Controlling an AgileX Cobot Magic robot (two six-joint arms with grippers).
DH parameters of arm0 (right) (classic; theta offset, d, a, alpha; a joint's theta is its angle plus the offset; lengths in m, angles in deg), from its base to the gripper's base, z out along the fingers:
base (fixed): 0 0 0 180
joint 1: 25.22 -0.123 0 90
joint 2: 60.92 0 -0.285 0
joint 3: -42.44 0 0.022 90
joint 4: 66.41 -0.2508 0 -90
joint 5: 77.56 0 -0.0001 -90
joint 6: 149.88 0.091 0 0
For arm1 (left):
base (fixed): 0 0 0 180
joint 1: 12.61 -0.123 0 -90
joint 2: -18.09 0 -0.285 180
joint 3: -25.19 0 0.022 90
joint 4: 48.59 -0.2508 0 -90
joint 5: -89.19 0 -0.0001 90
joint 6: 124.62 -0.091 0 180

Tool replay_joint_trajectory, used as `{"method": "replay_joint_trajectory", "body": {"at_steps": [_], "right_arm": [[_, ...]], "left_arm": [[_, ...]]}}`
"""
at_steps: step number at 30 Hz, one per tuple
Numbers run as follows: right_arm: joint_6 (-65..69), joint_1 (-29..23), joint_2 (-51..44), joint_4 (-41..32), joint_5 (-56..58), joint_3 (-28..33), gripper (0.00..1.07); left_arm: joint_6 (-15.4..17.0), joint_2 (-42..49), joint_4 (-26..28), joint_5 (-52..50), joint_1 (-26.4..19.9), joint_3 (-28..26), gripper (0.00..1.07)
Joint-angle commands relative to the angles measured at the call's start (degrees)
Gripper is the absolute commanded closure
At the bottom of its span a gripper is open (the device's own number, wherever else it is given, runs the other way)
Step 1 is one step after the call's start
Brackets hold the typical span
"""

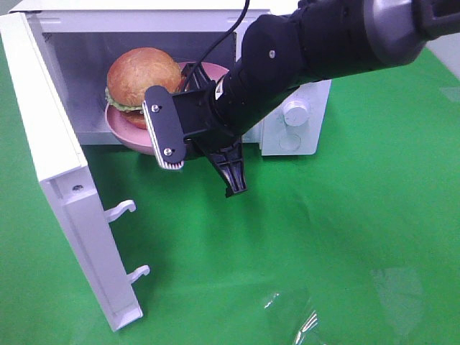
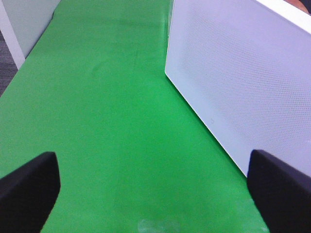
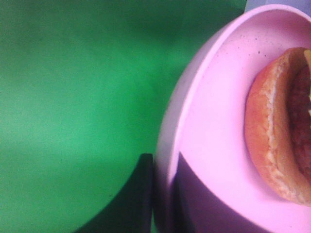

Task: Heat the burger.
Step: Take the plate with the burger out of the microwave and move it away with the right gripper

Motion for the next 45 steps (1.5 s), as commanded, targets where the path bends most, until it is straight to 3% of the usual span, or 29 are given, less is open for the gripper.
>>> {"method": "replay_joint_trajectory", "body": {"at_steps": [1, 21, 23, 38, 45], "right_arm": [[-0.2, 0.1, -4.2, -0.2, -5.6, 3.4, 1.07], [-0.2, 0.1, -18.1, -1.3, -9.2, 20.1, 1.07], [0.1, 0.1, -21.5, -1.3, -9.3, 23.6, 1.07], [2.6, -0.1, -35.6, -1.2, -8.8, 34.5, 1.07], [8.5, -0.1, -43.2, 2.2, -7.6, 39.2, 1.07]], "left_arm": [[0.2, 0.9, 0.4, -0.4, -0.2, 0.2, 0.1], [0.2, 0.9, 0.4, -0.4, -0.2, 0.2, 0.1], [0.2, 0.9, 0.4, -0.4, -0.2, 0.2, 0.1], [0.2, 0.9, 0.4, -0.4, -0.2, 0.2, 0.1], [0.2, 0.9, 0.4, -0.4, -0.2, 0.2, 0.1]]}}
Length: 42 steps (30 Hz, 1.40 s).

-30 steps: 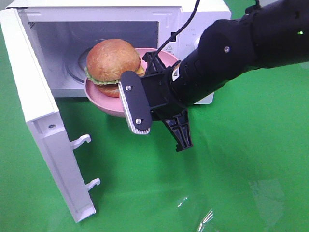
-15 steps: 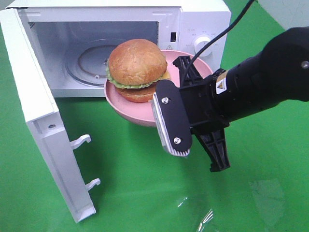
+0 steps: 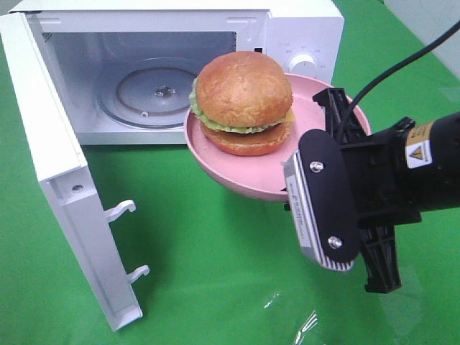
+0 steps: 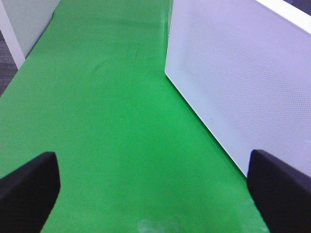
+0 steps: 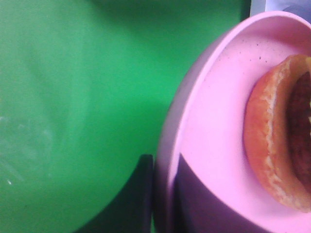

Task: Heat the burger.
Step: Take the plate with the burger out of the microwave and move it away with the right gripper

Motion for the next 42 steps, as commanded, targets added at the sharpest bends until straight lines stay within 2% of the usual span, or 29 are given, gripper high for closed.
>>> {"method": "replay_joint_trajectory", "body": {"at_steps": [1, 12, 16, 18, 19, 21, 24, 28, 36, 42], "right_arm": [[5.0, 0.0, -5.7, 4.8, -1.4, 1.9, 1.07], [21.1, 0.0, -15.6, 16.7, 5.7, 5.2, 1.07], [31.5, 0.0, -18.5, 21.8, 10.7, 5.4, 1.07], [40.7, 0.0, -19.3, 27.5, 14.2, 5.4, 1.07], [40.7, 0.0, -19.3, 27.5, 14.2, 5.4, 1.07], [53.3, 0.0, -19.3, 34.8, 18.9, 5.4, 1.07], [56.2, 0.0, -19.3, 36.6, 19.9, 5.4, 1.07], [69.3, 0.0, -19.3, 43.1, 24.3, 5.4, 1.07], [77.7, 0.0, -19.3, 46.8, 28.8, 5.4, 1.07], [89.3, 0.0, -19.3, 48.8, 35.1, 5.4, 1.07]], "left_arm": [[0.2, 0.9, 0.4, -0.4, -0.2, 0.2, 0.1], [0.2, 0.9, 0.4, -0.4, -0.2, 0.2, 0.1], [0.2, 0.9, 0.4, -0.4, -0.2, 0.2, 0.1], [0.2, 0.9, 0.4, -0.4, -0.2, 0.2, 0.1], [0.2, 0.9, 0.4, -0.4, -0.2, 0.2, 0.1], [0.2, 0.9, 0.4, -0.4, -0.2, 0.2, 0.1], [0.2, 0.9, 0.4, -0.4, -0.2, 0.2, 0.1], [0.2, 0.9, 0.4, -0.4, -0.2, 0.2, 0.1], [0.2, 0.9, 0.4, -0.4, -0.2, 0.2, 0.1], [0.2, 0.9, 0.4, -0.4, -0.2, 0.2, 0.1]]}}
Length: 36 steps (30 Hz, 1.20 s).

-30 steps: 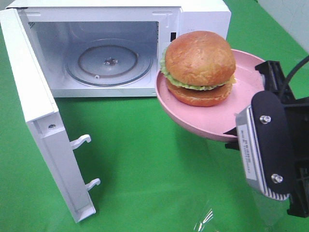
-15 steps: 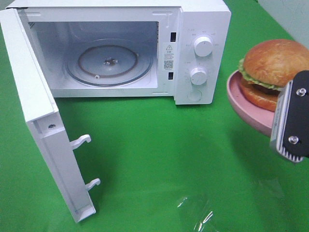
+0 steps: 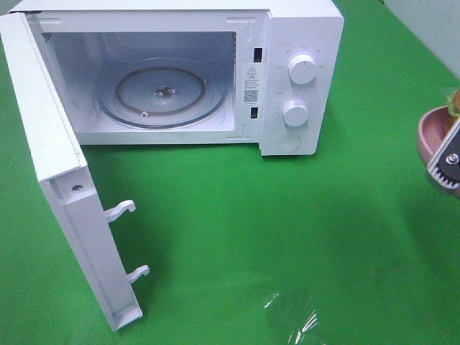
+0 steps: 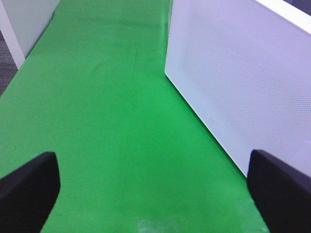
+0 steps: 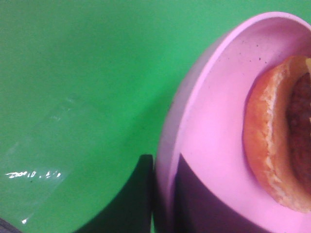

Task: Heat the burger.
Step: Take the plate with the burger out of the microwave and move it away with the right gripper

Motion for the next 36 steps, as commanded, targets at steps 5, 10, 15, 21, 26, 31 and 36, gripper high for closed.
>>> {"method": "replay_joint_trajectory", "body": {"at_steps": [5, 10, 15, 21, 26, 31, 36], "right_arm": [[8.4, 0.0, -0.9, 4.1, 2.8, -0.4, 1.07], [17.9, 0.0, 0.4, 7.4, 5.2, 1.2, 1.07], [26.9, 0.0, 3.3, 9.3, 5.4, 3.5, 1.07], [40.9, 0.0, 9.1, 13.9, 4.2, 3.8, 1.07], [47.6, 0.0, 14.4, 16.2, 1.9, 3.8, 1.07], [53.3, 0.2, 19.7, 19.4, 0.3, 3.8, 1.07], [60.9, 0.2, 26.7, 23.8, -1.4, 3.8, 1.07]], "left_arm": [[0.2, 0.9, 0.4, -0.4, -0.2, 0.2, 0.1], [0.2, 0.9, 0.4, -0.4, -0.2, 0.2, 0.1], [0.2, 0.9, 0.4, -0.4, -0.2, 0.2, 0.1], [0.2, 0.9, 0.4, -0.4, -0.2, 0.2, 0.1], [0.2, 0.9, 0.4, -0.4, -0.2, 0.2, 0.1], [0.2, 0.9, 0.4, -0.4, -0.2, 0.2, 0.1], [0.2, 0.9, 0.4, -0.4, -0.2, 0.2, 0.1]]}}
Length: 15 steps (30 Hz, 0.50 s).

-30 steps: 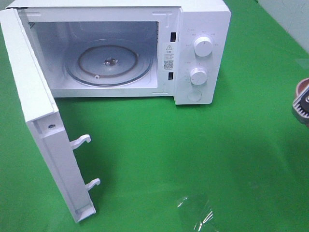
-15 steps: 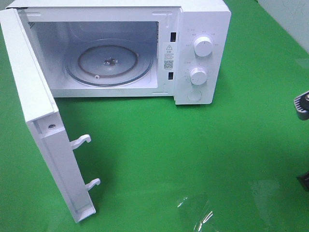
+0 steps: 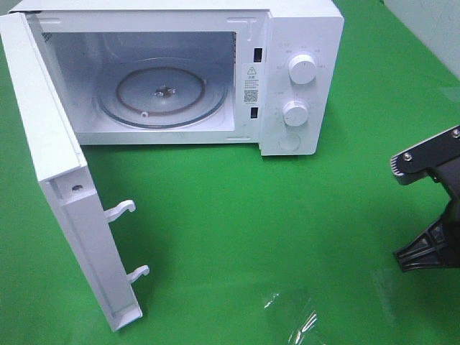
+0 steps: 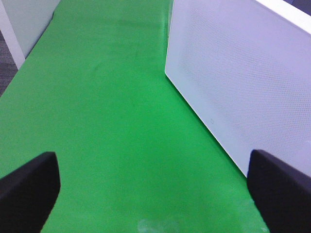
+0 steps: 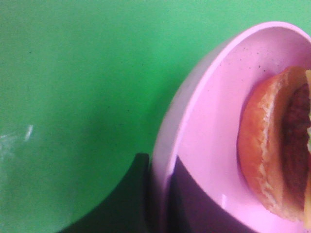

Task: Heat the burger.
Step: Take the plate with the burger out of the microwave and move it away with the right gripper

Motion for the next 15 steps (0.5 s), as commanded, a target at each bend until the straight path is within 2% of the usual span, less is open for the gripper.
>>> {"method": "replay_joint_trajectory", "body": {"at_steps": [1, 15], "right_arm": [[6.7, 0.1, 5.6, 7.6, 0.1, -0.2, 1.07], [24.8, 0.1, 22.5, 16.7, -1.4, -0.2, 1.07]], "left_arm": [[0.2, 0.9, 0.4, -0.4, -0.2, 0.2, 0.1], [0.2, 0.9, 0.4, -0.4, -0.2, 0.2, 0.1]]}}
